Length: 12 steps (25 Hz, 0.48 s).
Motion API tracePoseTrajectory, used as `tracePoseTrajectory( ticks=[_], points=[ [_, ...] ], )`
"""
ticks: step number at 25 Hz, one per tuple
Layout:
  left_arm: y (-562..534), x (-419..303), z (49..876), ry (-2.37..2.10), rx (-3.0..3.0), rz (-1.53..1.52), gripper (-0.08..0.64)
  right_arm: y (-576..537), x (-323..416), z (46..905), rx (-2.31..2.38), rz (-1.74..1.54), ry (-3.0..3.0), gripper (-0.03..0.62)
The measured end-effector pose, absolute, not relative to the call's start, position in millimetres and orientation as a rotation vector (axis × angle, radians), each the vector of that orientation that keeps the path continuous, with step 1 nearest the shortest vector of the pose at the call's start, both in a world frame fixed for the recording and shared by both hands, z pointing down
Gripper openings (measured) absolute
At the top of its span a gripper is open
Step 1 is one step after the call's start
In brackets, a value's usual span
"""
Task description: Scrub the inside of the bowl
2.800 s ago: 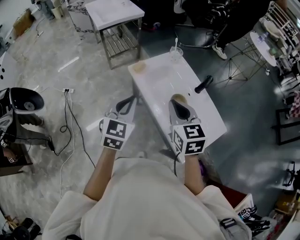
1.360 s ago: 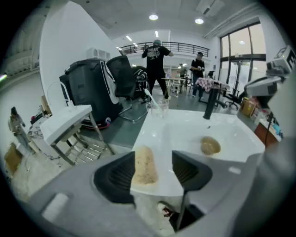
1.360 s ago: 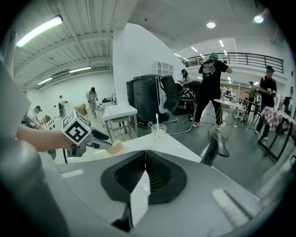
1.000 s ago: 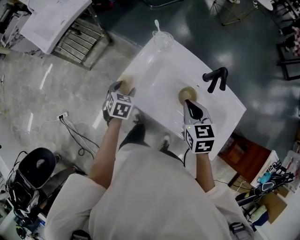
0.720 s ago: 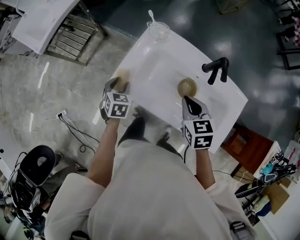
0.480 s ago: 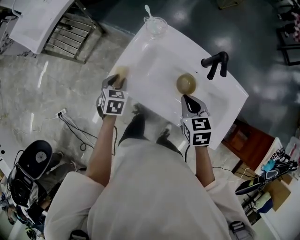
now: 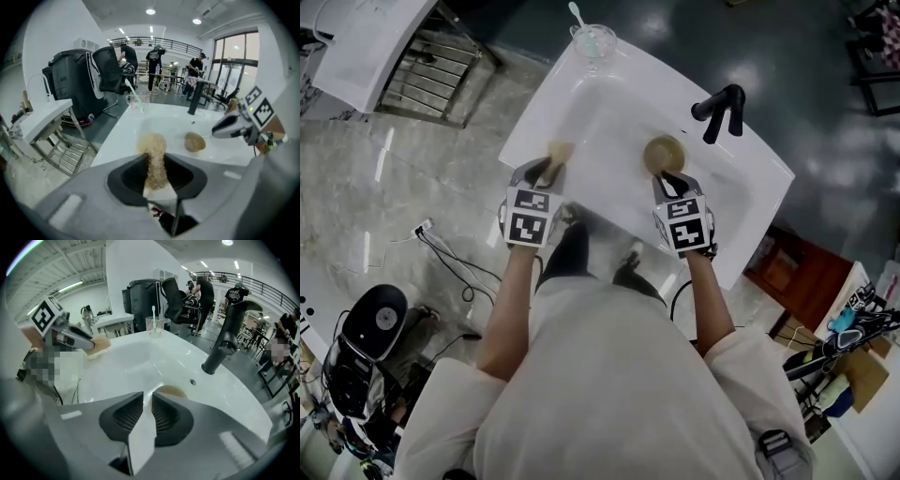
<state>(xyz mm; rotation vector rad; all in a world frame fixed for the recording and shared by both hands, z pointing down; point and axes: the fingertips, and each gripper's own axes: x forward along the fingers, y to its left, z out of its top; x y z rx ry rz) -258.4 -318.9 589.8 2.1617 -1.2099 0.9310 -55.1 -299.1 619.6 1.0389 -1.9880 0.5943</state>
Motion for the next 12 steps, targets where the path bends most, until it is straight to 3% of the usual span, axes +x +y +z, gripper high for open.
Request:
tracePoseTrajectory(
  ticks=[7, 12],
  points=[
    [-301.0, -227.5, 566.0, -1.140, 2.225, 0.850, 0.104, -300.2, -53.7, 687.2, 0.867, 0.573, -1.890, 0.104],
    [-287.1, -223.0, 554.9, -1.133, 2.238, 0.840, 0.104, -305.7, -52.1, 723.9, 0.789, 0.563, -1.822, 0.100]
  ],
)
